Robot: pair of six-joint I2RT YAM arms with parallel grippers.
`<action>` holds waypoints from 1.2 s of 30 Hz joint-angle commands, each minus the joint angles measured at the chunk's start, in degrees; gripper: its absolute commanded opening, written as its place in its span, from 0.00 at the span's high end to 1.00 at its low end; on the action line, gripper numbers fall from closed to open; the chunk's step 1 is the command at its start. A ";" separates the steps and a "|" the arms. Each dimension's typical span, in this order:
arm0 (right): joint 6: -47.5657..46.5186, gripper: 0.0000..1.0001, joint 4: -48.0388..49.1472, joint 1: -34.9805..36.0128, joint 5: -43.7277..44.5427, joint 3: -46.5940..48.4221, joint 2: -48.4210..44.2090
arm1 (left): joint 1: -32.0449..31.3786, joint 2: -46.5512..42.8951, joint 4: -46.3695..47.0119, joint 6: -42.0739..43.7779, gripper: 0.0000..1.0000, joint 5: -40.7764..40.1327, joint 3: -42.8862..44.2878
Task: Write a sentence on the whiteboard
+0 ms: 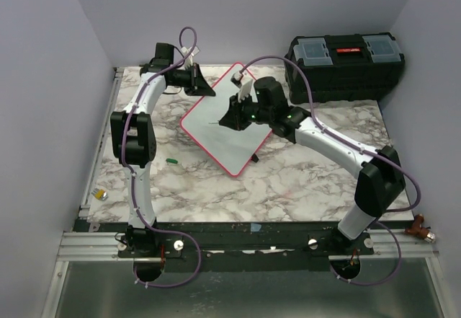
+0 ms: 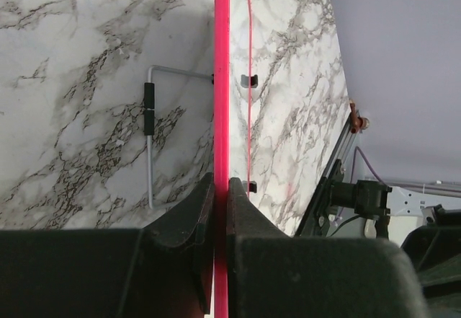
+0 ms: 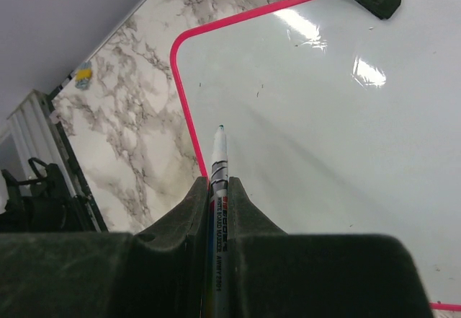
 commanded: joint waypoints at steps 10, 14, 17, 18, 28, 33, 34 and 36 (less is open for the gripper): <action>-6.11 0.99 -3.23 5.97 12.58 10.61 7.57 | -2.55 -2.18 -3.08 3.72 1.00 -4.51 2.99; -6.18 0.99 -3.83 6.23 14.22 12.35 9.47 | -3.23 -2.03 -3.57 3.99 1.00 -4.94 3.68; -5.93 0.99 -3.97 6.24 14.41 13.53 10.50 | -3.55 -2.00 -3.64 4.16 1.00 -5.08 3.68; -5.79 0.99 -3.95 6.24 14.25 13.75 10.79 | -3.65 -2.00 -3.75 4.14 1.00 -5.16 3.68; -5.84 0.99 -3.57 7.03 12.75 15.37 12.37 | -4.46 -2.26 -3.93 4.41 1.00 -5.79 3.72; -5.50 0.99 -3.50 7.25 12.81 15.74 12.89 | -4.72 -2.22 -3.97 4.42 1.00 -5.82 3.76; -5.44 0.99 -3.52 7.30 12.87 15.72 13.05 | -4.80 -2.24 -4.11 4.51 1.00 -5.89 3.76; -5.39 0.99 -3.48 7.32 13.22 15.69 13.27 | -4.94 -2.37 -4.19 4.59 1.00 -5.99 3.76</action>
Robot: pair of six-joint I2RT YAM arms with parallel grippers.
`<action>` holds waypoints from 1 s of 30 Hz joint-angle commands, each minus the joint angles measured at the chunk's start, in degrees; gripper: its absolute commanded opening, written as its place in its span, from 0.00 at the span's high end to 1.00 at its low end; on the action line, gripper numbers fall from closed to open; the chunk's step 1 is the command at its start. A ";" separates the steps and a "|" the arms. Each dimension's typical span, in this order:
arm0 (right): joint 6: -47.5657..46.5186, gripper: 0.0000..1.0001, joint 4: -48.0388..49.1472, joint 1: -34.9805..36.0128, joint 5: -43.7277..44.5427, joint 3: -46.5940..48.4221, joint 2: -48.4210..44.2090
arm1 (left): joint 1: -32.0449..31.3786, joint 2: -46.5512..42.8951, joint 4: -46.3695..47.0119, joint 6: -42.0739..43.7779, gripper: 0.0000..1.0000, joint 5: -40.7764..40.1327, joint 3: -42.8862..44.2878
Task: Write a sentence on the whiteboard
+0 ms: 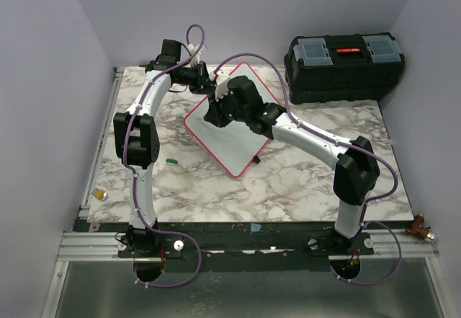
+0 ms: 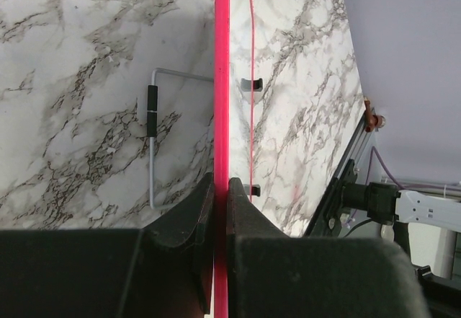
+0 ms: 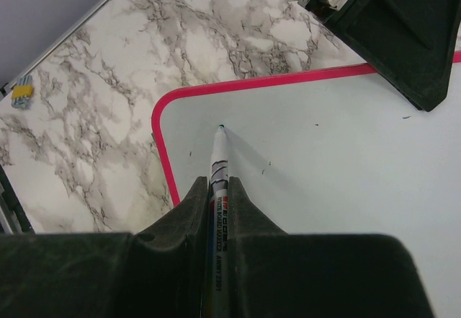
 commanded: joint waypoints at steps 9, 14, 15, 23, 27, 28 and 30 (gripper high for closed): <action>-0.41 0.99 -0.69 0.60 1.72 0.75 1.92 | -2.27 -1.93 -1.72 3.75 1.00 -2.69 0.88; -0.43 0.99 -0.73 0.59 2.23 -1.24 1.23 | -2.36 -1.93 -1.81 3.68 1.00 -2.92 0.88; -0.49 0.99 -0.68 0.63 2.24 -1.80 0.99 | -2.36 -1.97 -1.81 3.69 1.00 -2.94 0.96; 0.10 0.99 -0.63 0.68 2.88 -6.54 -2.39 | -2.36 -2.04 -2.25 3.65 1.00 -3.50 1.30; 0.40 0.99 -1.14 0.81 2.45 -9.06 -4.64 | -2.39 -2.11 -2.34 3.64 1.00 -3.57 1.32; 0.45 0.99 -1.37 0.85 2.49 -9.41 -5.25 | -2.44 -2.11 -2.31 3.69 1.00 -3.63 1.37; 0.34 0.99 -1.75 1.05 2.75 -9.74 -6.00 | -2.45 -2.20 -2.34 3.66 1.00 -3.64 1.32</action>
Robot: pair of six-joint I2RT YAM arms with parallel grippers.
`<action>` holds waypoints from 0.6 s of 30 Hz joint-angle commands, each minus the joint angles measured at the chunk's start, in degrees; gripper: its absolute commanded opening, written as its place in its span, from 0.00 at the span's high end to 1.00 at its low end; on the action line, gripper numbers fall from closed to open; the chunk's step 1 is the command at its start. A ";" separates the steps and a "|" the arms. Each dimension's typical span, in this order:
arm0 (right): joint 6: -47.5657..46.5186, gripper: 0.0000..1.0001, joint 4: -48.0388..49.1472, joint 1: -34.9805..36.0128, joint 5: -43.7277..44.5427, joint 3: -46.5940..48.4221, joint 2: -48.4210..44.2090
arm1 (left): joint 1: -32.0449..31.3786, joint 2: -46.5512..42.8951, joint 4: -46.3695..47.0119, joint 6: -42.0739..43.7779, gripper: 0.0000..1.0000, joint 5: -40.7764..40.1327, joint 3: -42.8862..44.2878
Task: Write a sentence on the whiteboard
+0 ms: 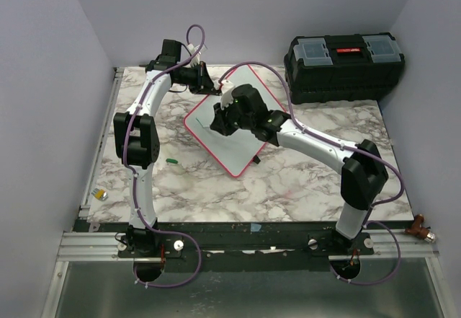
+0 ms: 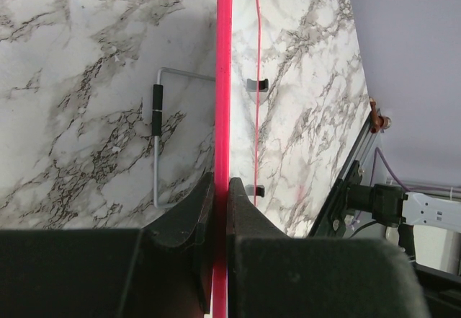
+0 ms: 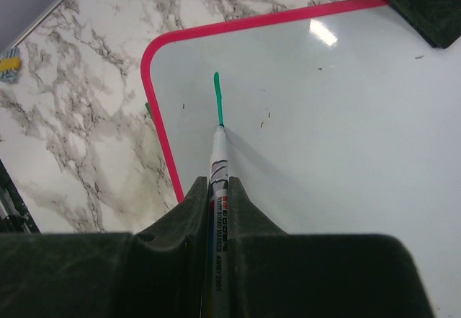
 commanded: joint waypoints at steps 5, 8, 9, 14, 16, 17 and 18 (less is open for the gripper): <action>0.55 0.99 -2.85 0.94 1.45 -0.75 -3.58 | -2.40 -2.29 -1.88 2.96 1.00 -2.71 1.12; 0.93 0.99 -2.36 0.94 0.70 0.43 -4.27 | -2.48 -2.37 -1.83 2.95 1.00 -2.72 1.06; 1.10 0.99 -2.04 0.94 0.43 0.79 -4.46 | -2.49 -2.42 -1.83 2.96 1.00 -2.72 1.03; 2.01 0.99 0.05 0.99 0.69 2.29 -4.50 | -2.58 -2.46 -1.83 3.13 1.00 -2.80 0.77; 2.41 0.99 0.61 1.01 1.71 2.90 -3.95 | -2.66 -2.55 -1.90 3.10 1.00 -2.80 0.73; 2.55 0.99 0.73 1.00 2.15 3.26 -3.56 | -2.67 -2.55 -1.90 3.14 1.00 -2.82 0.71; 2.75 0.99 0.90 0.95 2.38 3.75 -3.14 | -2.67 -2.63 -1.91 3.15 1.00 -2.85 0.68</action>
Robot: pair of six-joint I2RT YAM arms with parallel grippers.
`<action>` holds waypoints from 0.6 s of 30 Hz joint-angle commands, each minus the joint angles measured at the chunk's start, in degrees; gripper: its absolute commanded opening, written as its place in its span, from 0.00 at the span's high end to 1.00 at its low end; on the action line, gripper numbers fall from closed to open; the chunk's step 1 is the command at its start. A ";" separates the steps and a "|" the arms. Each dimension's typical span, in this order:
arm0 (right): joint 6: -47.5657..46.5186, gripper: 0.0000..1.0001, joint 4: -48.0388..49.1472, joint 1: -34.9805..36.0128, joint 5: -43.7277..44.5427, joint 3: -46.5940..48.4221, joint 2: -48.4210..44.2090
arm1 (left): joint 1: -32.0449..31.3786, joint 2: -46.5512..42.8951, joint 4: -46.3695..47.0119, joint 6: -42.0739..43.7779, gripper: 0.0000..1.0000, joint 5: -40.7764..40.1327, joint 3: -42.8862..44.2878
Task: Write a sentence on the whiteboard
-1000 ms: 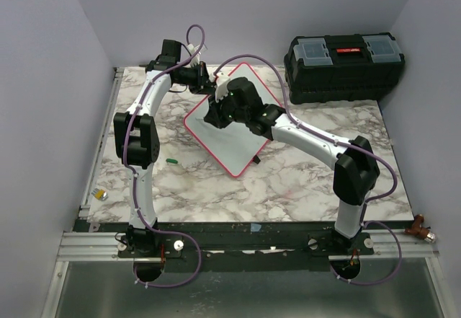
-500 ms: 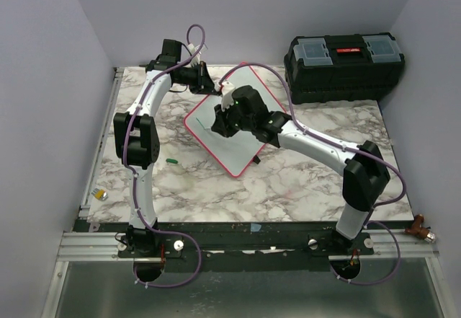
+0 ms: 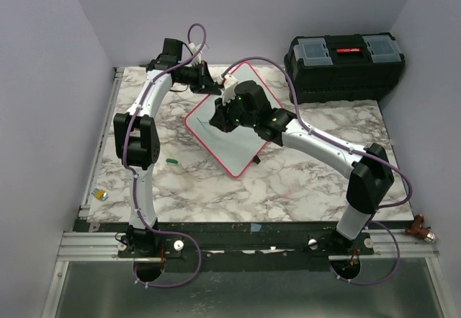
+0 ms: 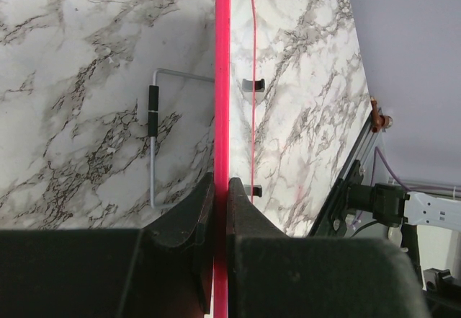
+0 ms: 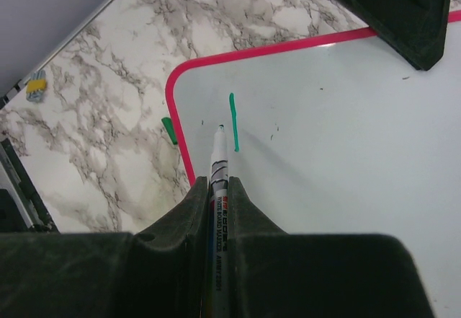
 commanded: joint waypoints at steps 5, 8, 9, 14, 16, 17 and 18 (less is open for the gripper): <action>1.71 0.99 1.77 0.33 2.66 4.66 2.46 | -2.17 -2.06 -1.71 3.22 1.00 -2.45 0.54; 1.84 0.99 1.87 0.37 2.81 5.53 3.61 | -2.17 -2.07 -1.73 3.30 1.00 -2.39 0.37; 2.00 0.99 1.92 0.35 2.75 5.81 3.89 | -2.22 -2.11 -1.73 3.40 1.00 -2.48 0.31; 2.25 0.99 1.93 0.37 3.43 6.47 5.04 | -2.34 -1.98 -1.90 3.53 1.00 -2.93 0.30; 2.32 0.99 1.90 0.33 4.27 6.47 5.36 | -2.34 -1.98 -1.90 3.56 1.00 -2.95 0.33; 2.29 0.99 1.93 0.34 4.45 6.52 5.55 | -2.34 -1.98 -1.90 3.58 1.00 -2.94 0.31; 2.34 0.99 1.93 0.33 4.52 6.57 5.74 | -2.39 -1.99 -1.90 3.51 1.00 -2.96 0.39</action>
